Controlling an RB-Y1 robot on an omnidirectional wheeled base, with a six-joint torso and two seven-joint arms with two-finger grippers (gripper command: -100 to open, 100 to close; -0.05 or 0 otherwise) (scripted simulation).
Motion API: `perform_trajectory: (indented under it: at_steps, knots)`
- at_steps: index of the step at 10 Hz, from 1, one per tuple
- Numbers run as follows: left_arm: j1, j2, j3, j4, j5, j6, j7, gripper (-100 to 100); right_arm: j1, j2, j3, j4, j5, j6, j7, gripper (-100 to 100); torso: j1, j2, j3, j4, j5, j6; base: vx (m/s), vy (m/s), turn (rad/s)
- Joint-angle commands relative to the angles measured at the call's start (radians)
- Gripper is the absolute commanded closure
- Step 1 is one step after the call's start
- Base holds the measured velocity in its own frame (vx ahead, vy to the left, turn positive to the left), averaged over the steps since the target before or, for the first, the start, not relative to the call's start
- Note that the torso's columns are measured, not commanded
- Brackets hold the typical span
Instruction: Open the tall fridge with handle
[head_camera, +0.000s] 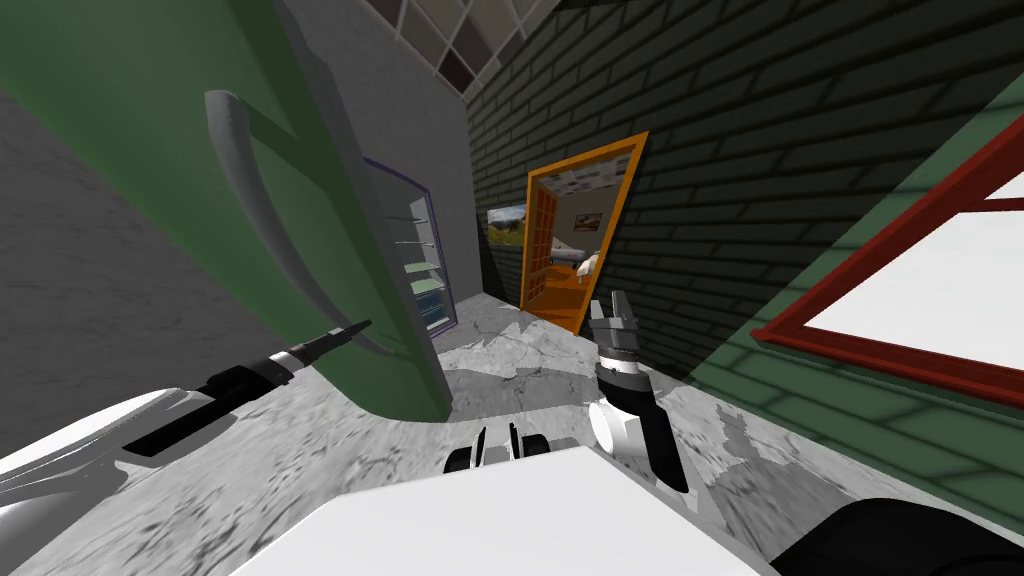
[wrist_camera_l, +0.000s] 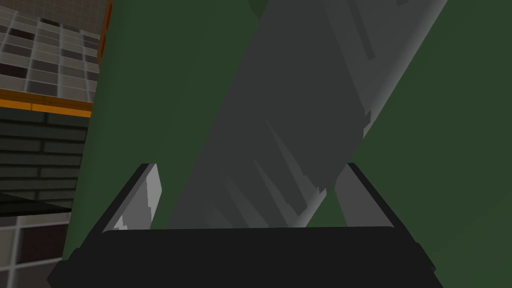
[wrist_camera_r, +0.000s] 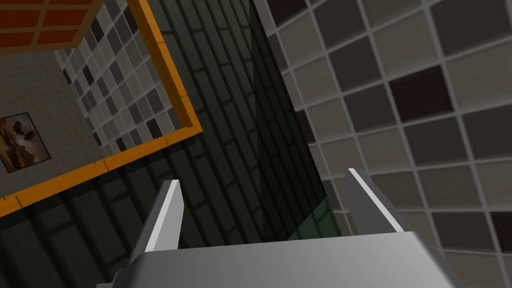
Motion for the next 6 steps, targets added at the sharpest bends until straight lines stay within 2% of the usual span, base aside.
perform_trajectory:
  at_steps: [1, 2, 3, 4, 5, 6]
  knots:
    - [-0.019, 0.005, 0.053, 0.029, -0.033, 0.012, 0.024, -100, 0.000, 0.000, 0.000, 0.000, 0.000, 0.000, 0.000, 0, -0.001, 0.001, 0.002, -0.002, 0.002, -0.003, -0.053, -0.001, -0.002]
    - [-0.063, -0.002, 0.082, 0.075, -0.085, 0.006, 0.061, -100, 0.000, 0.000, 0.000, 0.000, 0.000, 0.000, 0.000, 0, 0.001, 0.000, 0.001, -0.001, 0.002, -0.005, -0.094, -0.022, -0.257]
    - [-0.068, -0.002, 0.093, 0.094, -0.102, 0.006, 0.061, -100, 0.000, 0.000, 0.000, 0.000, 0.000, 0.000, 0.000, 0, -0.001, 0.001, 0.001, -0.001, 0.002, 0.000, -0.111, -0.006, -0.184]
    - [-0.068, -0.002, 0.093, 0.094, -0.102, 0.006, 0.061, -100, 0.000, 0.000, 0.000, 0.000, 0.000, 0.000, 0.000, 0, -0.001, 0.003, 0.003, 0.000, 0.001, -0.003, -0.058, 0.003, 0.011]
    - [-0.097, -0.009, 0.128, 0.118, -0.152, 0.000, 0.098, -100, 0.001, 0.000, 0.000, 0.000, 0.000, 0.000, 0.000, 0, -0.001, 0.003, 0.003, 0.000, 0.001, -0.005, -0.101, -0.010, -0.216]
    - [-0.117, -0.009, 0.133, 0.134, -0.170, 0.000, 0.098, -100, 0.000, 0.000, 0.000, 0.000, 0.000, 0.000, 0.000, 0, -0.002, 0.004, 0.003, -0.001, 0.001, 0.000, -0.113, -0.005, -0.168]
